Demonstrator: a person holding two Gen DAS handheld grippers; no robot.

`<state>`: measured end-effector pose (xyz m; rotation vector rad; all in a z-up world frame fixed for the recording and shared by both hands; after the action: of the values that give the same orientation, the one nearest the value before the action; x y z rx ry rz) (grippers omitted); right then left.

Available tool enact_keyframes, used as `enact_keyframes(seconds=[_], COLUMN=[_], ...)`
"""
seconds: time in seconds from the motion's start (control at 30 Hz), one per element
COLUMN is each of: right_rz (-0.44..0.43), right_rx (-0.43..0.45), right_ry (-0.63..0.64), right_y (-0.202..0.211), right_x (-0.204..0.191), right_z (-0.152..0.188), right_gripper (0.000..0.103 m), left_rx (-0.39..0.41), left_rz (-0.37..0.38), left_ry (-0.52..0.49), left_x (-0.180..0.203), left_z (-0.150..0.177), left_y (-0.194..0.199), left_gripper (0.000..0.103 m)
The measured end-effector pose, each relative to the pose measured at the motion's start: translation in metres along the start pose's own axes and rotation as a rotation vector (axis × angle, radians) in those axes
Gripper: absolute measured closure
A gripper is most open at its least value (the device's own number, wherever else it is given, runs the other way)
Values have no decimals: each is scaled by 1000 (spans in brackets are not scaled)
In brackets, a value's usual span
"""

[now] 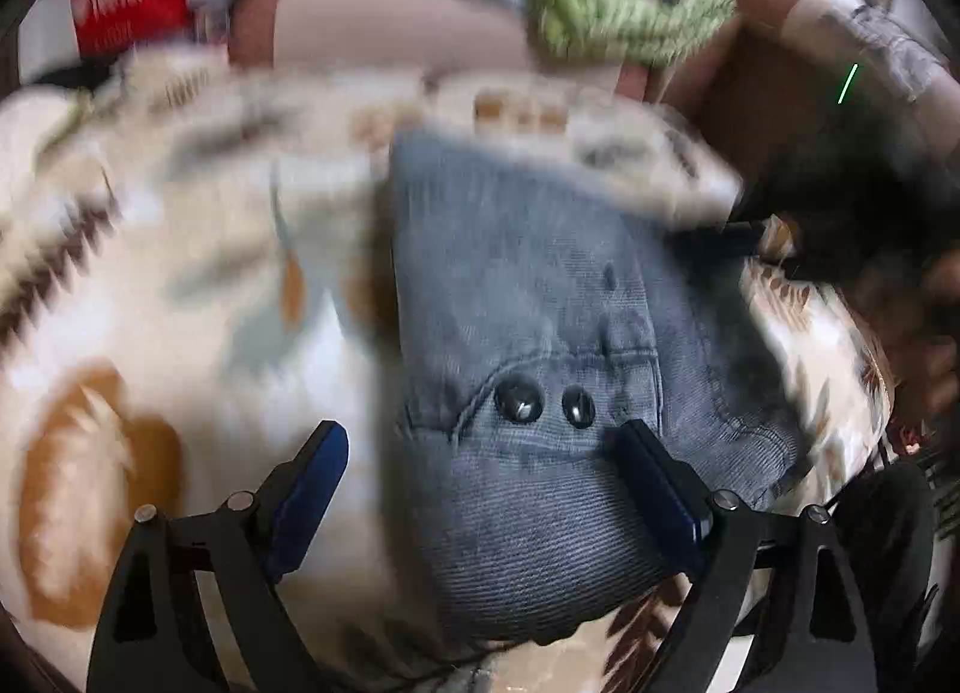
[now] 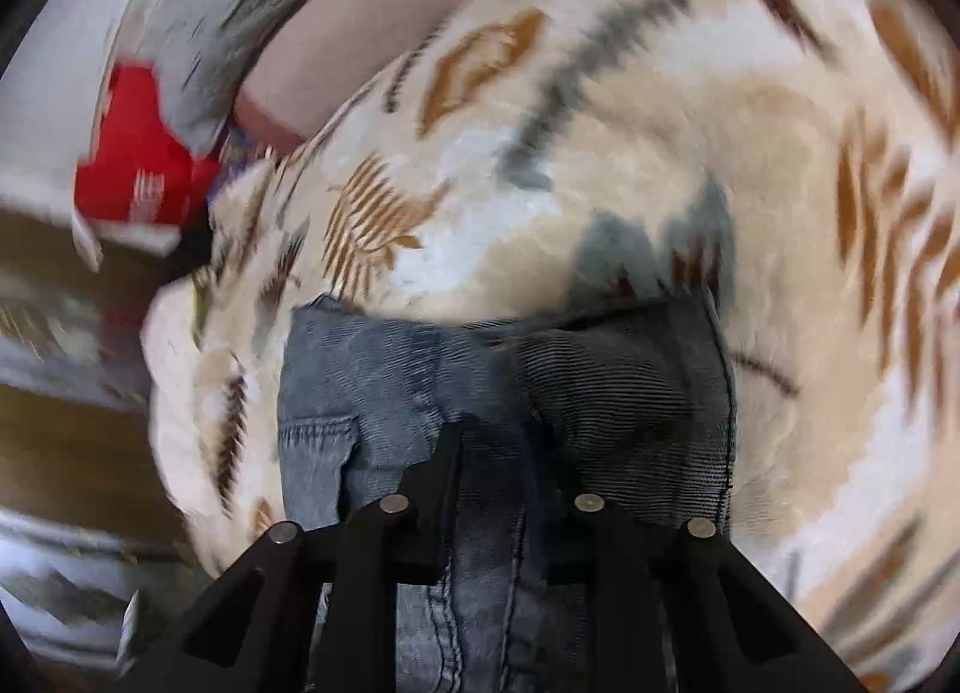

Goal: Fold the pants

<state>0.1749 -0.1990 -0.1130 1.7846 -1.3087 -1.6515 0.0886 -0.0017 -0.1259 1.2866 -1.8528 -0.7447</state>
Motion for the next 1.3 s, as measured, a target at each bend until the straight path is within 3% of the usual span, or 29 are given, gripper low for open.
enact_keyframes(seconds=[0.03,0.07,0.1,0.13,0.23,0.33,0.47,0.53,0.57,0.67,0.83,0.9,0.97,1.07,1.2,1.3], right_rz=[41,69,103,151,224,262,318,358,373,337,315,362,315,242,144,174], right_rx=[2,3,9,36,4,-128,-230,-272,-294,-272,-115,-22,1,40,33,34], right_ry=[71,117,163,243,398,490,560,554,532,450,341,297,270,266,231,170], right_y=[7,8,9,10,-14,-60,-112,-126,-131,-127,-99,-79,-61,-30,3,8], right_x=[-18,-31,-46,-67,-111,-141,-157,-149,-141,-127,-115,-103,-97,-92,-67,-24], right_z=[-6,-10,-15,-23,-37,-41,-45,-47,-49,-55,-69,-76,-73,-49,-2,24], right_gripper=[63,35,16,13,13,13,15,37,60,63,59,56,55,46,44,37], left_rx=[5,-2,2,2,3,5,8,7,6,3,5,9,12,13,15,14], left_rz=[10,8,5,4,10,12,15,17,18,21,20,20,18,17,14,19], left_ry=[16,9,-9,-11,-4,-10,-16,-18,-16,-15,-19,-18,-18,-14,-12,-3], left_x=[-1,-1,0,0,-1,1,-1,-2,-2,-2,-1,-1,-1,-1,0,-1], left_z=[-1,-2,-3,-3,-2,0,0,-1,-1,-3,-3,-2,-2,-2,-1,0], left_y=[1,2,2,1,1,0,0,-1,-1,-2,-2,-2,-1,-1,1,2], left_gripper=[10,10,10,10,10,9,8,8,8,8,8,8,8,8,8,8])
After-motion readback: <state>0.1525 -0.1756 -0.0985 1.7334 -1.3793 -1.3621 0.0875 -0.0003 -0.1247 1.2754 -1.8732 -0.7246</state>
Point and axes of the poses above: each gripper's, at about its wrist camera, not at the fingertips, and y roughly against the way its jaws point, x to its right, z to its underside, the point moved 5 cm from there along -y, roughly the way its jaws point, and after that the axes turned 3 degrees about -z, right-handed, at the moved point
